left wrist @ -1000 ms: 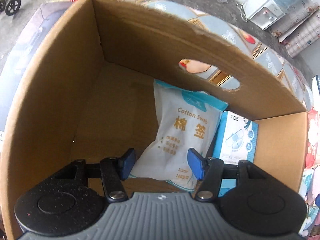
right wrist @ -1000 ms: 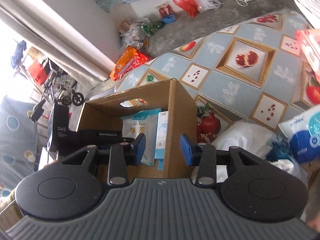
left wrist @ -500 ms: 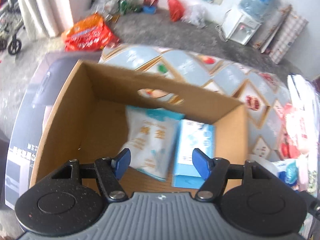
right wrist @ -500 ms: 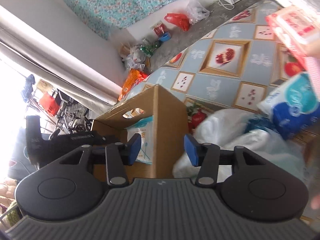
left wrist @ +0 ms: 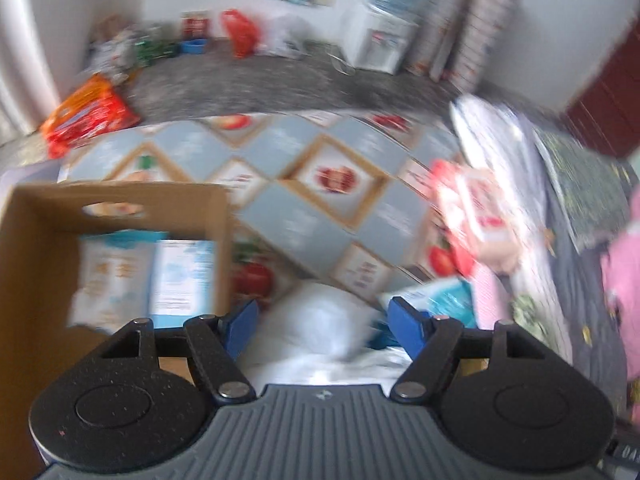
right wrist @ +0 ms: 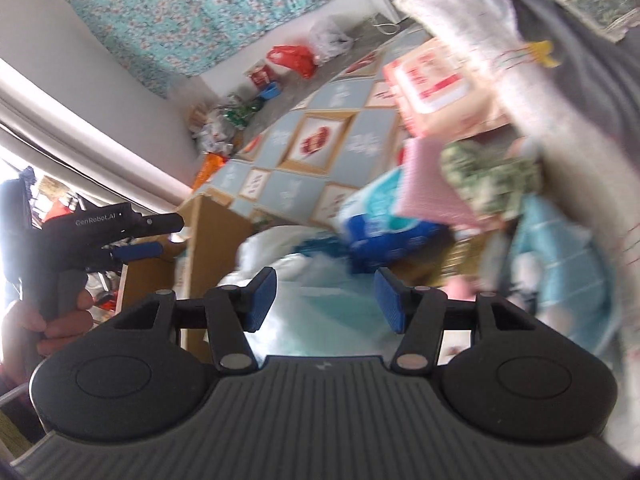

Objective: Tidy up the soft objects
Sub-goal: 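Move both tools back to the pile toward the ZONSEN wet wipes pack, then grasp the ZONSEN wet wipes pack with the left tool while the right tool grips it too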

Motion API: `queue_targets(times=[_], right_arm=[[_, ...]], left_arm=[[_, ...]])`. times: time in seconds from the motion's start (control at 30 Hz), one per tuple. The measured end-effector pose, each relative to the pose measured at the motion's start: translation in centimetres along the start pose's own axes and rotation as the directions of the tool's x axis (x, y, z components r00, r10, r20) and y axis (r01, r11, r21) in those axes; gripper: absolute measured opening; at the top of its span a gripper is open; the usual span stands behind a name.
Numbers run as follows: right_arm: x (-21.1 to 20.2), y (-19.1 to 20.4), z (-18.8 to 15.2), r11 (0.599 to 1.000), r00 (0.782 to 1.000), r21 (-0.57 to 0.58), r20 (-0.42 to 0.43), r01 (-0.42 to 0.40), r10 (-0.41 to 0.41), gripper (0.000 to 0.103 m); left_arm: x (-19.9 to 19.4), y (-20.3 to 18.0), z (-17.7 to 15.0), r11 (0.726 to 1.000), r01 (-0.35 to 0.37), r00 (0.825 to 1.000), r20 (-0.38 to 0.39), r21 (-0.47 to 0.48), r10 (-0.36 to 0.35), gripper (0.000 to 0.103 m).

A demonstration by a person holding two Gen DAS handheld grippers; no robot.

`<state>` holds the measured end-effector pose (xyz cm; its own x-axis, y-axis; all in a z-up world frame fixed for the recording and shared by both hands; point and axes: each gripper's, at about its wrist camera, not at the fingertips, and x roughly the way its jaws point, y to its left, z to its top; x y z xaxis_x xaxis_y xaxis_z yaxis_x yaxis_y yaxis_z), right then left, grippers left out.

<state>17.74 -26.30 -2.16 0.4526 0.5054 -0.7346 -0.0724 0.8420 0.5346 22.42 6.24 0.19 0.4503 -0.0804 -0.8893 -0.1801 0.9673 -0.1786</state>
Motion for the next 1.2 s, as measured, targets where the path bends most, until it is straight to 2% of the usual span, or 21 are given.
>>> queue_targets(times=[0.13, 0.23, 0.37, 0.5, 0.6, 0.67, 0.73, 0.87, 0.97, 1.1, 1.2], right_arm=[[0.9, -3.1, 0.8, 0.995, 0.999, 0.092, 0.002, -0.041, 0.041, 0.054], [2.7, -4.3, 1.1, 0.98, 0.998, 0.188, 0.01, -0.066, 0.066, 0.054], [5.5, -5.6, 1.4, 0.925, 0.993, 0.363, 0.024, -0.113, 0.112, 0.054], [8.6, -6.3, 1.8, 0.843, 0.989, 0.523, 0.006, -0.128, 0.147, 0.054], [10.6, -6.1, 2.4, 0.804, 0.992, 0.588, -0.016, -0.093, 0.127, 0.054], [12.0, -5.8, 2.9, 0.789, 0.994, 0.612, -0.045, -0.049, 0.097, 0.054], [13.5, -5.6, 3.4, 0.774, 0.995, 0.633, -0.075, -0.003, 0.066, 0.054], [15.9, -5.7, 3.9, 0.725, 0.992, 0.682, -0.129, 0.097, -0.011, 0.055], [17.4, -5.9, 4.1, 0.686, 0.99, 0.717, -0.139, 0.127, -0.038, 0.056], [19.2, -5.7, 4.6, 0.682, 0.988, 0.717, -0.14, 0.145, -0.063, 0.057], [19.8, -5.6, 5.0, 0.687, 0.987, 0.709, -0.128, 0.157, -0.093, 0.058]], left_arm=[[3.1, -5.1, -0.4, 0.989, -0.021, 0.999, -0.038, 0.146, 0.027, 0.073], [5.5, -7.6, -0.7, 0.957, -0.042, 0.996, -0.069, 0.288, 0.064, 0.073], [7.8, -9.5, -0.7, 0.876, -0.068, 0.992, -0.065, 0.478, 0.112, 0.073], [10.2, -10.5, -0.4, 0.788, -0.014, 0.989, -0.106, 0.615, 0.101, 0.074], [11.4, -11.2, -0.5, 0.717, 0.018, 0.991, -0.106, 0.697, 0.078, 0.079], [12.0, -11.6, -0.5, 0.683, 0.057, 0.991, -0.124, 0.728, 0.049, 0.08], [12.5, -11.9, -0.5, 0.663, 0.095, 0.989, -0.144, 0.742, 0.02, 0.081], [13.5, -12.5, -0.4, 0.623, 0.179, 0.981, -0.188, 0.762, -0.053, 0.088], [14.8, -12.8, -0.6, 0.593, 0.224, 0.971, -0.227, 0.773, -0.071, 0.088], [16.5, -12.9, -0.9, 0.554, 0.253, 0.964, -0.255, 0.793, -0.075, 0.088], [17.5, -13.0, -0.9, 0.543, 0.259, 0.962, -0.261, 0.799, -0.076, 0.088]])
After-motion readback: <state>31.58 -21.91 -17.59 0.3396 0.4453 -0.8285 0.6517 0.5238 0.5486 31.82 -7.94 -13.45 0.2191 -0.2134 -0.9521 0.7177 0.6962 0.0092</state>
